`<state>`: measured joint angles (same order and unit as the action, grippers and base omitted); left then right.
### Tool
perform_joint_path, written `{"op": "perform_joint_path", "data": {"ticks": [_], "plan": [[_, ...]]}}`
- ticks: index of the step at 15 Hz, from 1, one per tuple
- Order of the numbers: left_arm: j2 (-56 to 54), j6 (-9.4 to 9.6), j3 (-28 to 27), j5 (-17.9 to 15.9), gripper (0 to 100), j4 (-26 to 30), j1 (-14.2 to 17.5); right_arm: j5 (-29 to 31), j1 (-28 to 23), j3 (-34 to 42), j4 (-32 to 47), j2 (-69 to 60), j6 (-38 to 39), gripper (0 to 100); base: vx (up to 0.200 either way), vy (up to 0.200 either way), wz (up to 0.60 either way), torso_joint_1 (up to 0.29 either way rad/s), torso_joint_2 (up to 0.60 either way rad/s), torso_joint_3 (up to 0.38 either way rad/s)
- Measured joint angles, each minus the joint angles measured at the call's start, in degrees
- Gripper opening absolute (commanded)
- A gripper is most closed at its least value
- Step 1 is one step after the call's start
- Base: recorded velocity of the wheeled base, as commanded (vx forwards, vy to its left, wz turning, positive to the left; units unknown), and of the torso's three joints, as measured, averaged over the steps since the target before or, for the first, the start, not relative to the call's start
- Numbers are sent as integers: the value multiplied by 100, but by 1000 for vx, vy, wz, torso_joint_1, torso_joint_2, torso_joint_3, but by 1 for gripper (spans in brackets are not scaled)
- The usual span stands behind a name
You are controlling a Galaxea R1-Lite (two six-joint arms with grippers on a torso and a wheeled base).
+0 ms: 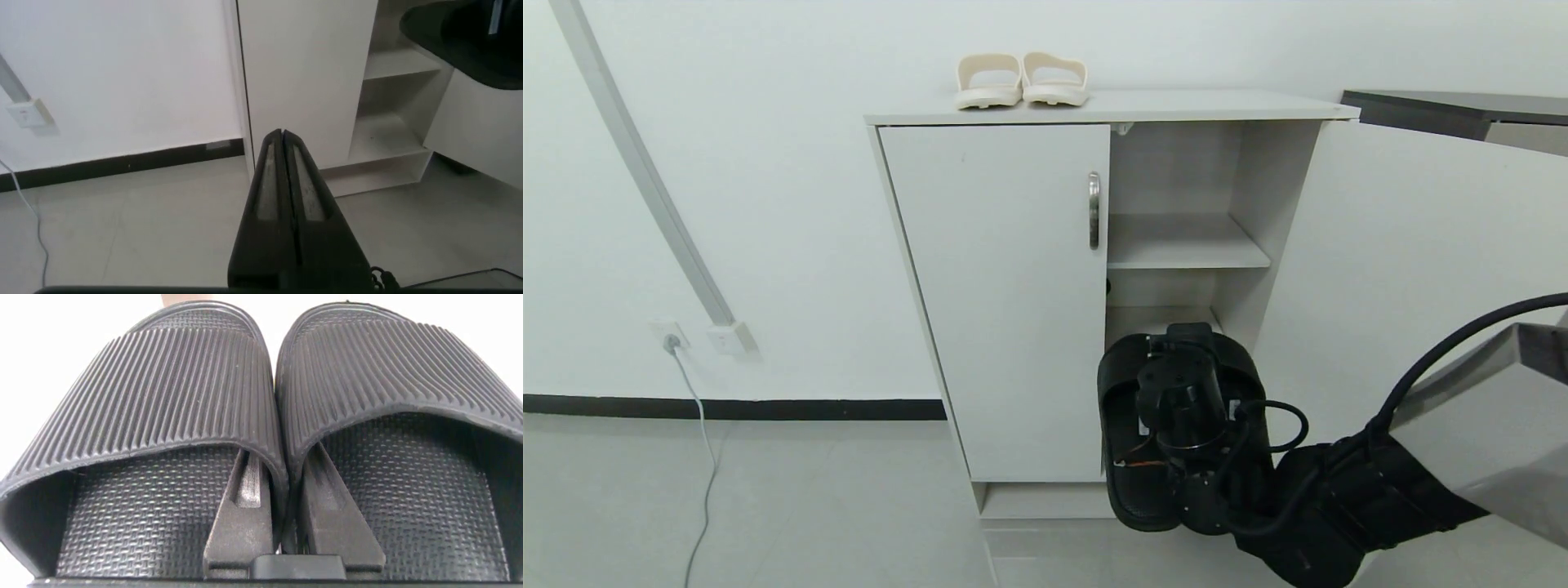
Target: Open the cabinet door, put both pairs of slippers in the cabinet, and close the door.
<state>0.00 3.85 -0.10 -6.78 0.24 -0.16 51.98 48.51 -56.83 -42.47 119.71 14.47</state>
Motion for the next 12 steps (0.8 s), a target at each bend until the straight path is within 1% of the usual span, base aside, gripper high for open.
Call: {"op": "perform_joint_path", "data": {"ticks": [6, 9, 11, 12], "plan": [[-2, -40, 2, 11, 0, 2, 5, 5, 26, -80, -15, 230, 11, 0, 0, -200, 0, 2, 2, 3], [-2, -44, 0, 9, 0, 2, 2, -1, 22, -77, -79, 361, 20, 0, 0, 0, 0, 0, 0, 0], [-5, -41, 0, 13, 0, 7, -13, -99, -28, -77, -384, 505, 20, 0, 0, 0, 0, 0, 0, 0], [-5, -41, 0, 11, 0, 0, 0, -230, -9, -77, -674, 623, -2, 0, 0, 0, 0, 0, 0, 0]]}}
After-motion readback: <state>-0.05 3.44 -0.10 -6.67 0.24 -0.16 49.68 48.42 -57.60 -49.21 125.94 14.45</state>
